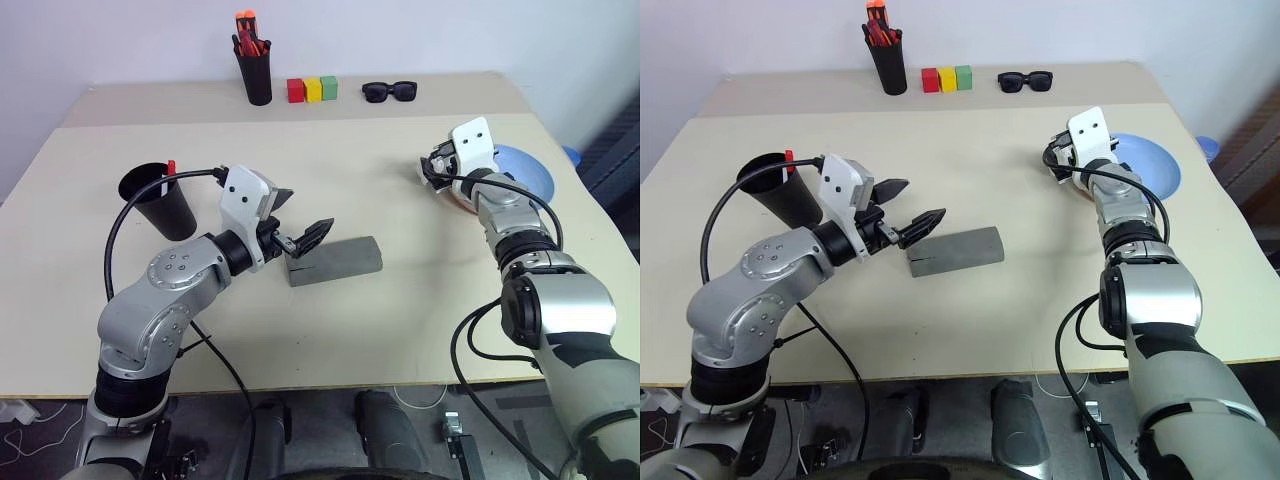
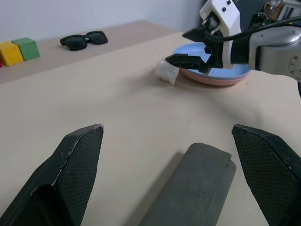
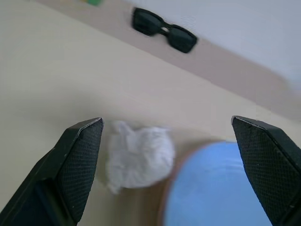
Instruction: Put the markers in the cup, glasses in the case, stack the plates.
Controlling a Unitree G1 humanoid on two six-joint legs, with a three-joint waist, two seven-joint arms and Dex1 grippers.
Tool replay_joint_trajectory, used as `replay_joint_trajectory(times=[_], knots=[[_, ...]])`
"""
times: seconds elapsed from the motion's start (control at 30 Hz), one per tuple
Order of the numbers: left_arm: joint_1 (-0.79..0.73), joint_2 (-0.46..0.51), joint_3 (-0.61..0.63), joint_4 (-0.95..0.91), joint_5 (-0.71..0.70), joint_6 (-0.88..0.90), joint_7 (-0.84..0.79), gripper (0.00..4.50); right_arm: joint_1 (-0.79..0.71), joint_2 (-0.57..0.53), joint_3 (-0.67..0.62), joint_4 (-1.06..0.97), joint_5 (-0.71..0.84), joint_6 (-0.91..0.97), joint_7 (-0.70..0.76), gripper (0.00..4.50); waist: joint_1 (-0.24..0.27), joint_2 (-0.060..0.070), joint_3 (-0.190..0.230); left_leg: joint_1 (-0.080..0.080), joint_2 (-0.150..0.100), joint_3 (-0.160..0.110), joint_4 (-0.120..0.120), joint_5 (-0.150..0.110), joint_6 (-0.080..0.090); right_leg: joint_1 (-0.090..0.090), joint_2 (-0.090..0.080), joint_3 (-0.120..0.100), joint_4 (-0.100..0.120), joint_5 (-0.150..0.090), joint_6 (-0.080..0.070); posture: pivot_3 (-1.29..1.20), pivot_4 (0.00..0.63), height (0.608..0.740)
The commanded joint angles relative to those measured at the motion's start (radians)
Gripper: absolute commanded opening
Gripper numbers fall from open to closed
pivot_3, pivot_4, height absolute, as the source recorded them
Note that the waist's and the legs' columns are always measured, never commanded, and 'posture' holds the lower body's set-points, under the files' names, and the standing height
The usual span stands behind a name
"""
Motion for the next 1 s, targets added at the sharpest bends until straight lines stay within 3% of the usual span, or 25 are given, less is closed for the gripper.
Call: replay_joint_trajectory(times=[0.03,0.33,1.0], knots=[[-0.001,0.001,0.025,-0.041,-0.006,-0.010,0.011,4.50,-0.025,-0.009,0.024,-0.007,-0.032,-0.020,-0.056,4.44,0.001,0.000,0.000,0.000,0.000,0.000,0.000,0.000,0.000,0.000,0.000,0.000,0.000,0.000,0.000,0.00,0.150,0.740],[0.010,0.001,0.039,-0.062,-0.015,0.001,0.040,4.50,-0.003,0.023,0.029,0.006,-0.039,0.016,-0.069,4.44,0.001,0.000,0.000,0.000,0.000,0.000,0.000,0.000,0.000,0.000,0.000,0.000,0.000,0.000,0.000,0.00,0.150,0.740],[0.014,-0.008,0.036,-0.052,-0.013,-0.009,0.050,4.50,0.002,0.057,-0.133,0.008,0.112,0.153,0.024,4.44,0.001,0.000,0.000,0.000,0.000,0.000,0.000,0.000,0.000,0.000,0.000,0.000,0.000,0.000,0.000,0.00,0.150,0.740]])
